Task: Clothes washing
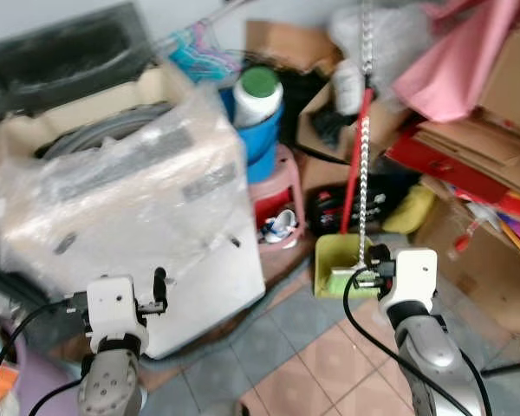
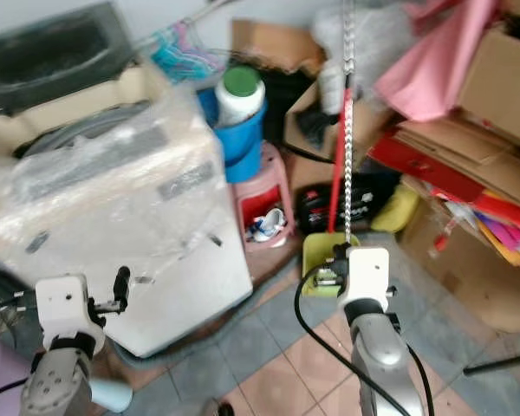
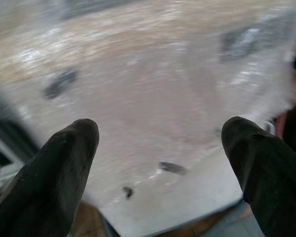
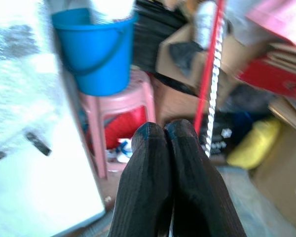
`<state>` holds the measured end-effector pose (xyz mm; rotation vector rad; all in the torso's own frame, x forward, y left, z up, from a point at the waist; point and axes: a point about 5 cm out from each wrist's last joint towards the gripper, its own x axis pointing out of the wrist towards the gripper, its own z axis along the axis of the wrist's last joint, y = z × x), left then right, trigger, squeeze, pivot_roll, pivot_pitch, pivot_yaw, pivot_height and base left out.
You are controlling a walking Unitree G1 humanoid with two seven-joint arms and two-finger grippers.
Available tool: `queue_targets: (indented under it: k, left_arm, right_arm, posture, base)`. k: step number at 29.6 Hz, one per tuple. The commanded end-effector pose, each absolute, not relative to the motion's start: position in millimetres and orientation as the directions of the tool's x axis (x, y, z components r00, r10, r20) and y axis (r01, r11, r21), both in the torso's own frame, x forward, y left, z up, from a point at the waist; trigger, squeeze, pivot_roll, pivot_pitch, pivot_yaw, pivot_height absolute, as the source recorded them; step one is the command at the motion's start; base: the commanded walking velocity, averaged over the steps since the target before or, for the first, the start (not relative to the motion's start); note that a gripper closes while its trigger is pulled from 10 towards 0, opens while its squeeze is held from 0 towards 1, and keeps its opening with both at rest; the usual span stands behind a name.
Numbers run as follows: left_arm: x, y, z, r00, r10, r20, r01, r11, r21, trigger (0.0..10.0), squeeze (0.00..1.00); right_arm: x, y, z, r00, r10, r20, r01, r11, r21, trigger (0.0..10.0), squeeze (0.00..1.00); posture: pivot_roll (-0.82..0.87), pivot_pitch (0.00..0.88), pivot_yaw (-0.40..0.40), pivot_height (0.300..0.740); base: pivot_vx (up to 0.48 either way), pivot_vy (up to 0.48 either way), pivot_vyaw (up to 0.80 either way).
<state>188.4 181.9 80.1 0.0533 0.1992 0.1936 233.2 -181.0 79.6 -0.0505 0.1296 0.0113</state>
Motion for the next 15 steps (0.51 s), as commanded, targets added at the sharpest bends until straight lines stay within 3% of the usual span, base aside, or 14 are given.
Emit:
queue_targets:
  k: [1, 8, 13, 15]
  left_arm:
    - [193, 188, 84, 0.96, 0.23, -0.161, -0.218, 0.972, 0.086, 10.0, 0.0]
    - [192, 193, 82, 0.961, 0.223, -0.161, -0.204, 0.971, 0.126, 10.0, 0.0]
    - [188, 187, 77, 0.964, 0.191, -0.185, -0.171, 0.978, 0.122, 10.0, 0.0]
    - [189, 185, 76, 0.966, 0.188, -0.178, -0.169, 0.979, 0.117, 10.0, 0.0]
  right_arm:
    - [237, -185, 79, 0.992, -0.006, -0.129, -0.002, 0.998, -0.056, 10.0, 0.0]
    - [243, -177, 80, 0.99, 0.04, -0.135, -0.055, 0.993, -0.106, 10.0, 0.0]
    - [238, -175, 72, 0.983, 0.033, -0.18, -0.03, 0.999, 0.015, 10.0, 0.0]
    - [237, -170, 71, 0.979, 0.076, -0.188, -0.082, 0.996, -0.024, 10.0, 0.0]
  posture:
    - [0.02, 0.0, 0.057, 0.74]
    - [0.02, 0.0, 0.067, 0.74]
    - [0.02, 0.0, 0.064, 0.74]
    - [0.02, 0.0, 0.071, 0.74]
  base:
    - [0.0, 0.0, 0.0]
    - [0.0, 0.0, 0.0]
    - [0.0, 0.0, 0.0]
    - [0.0, 0.0, 0.0]
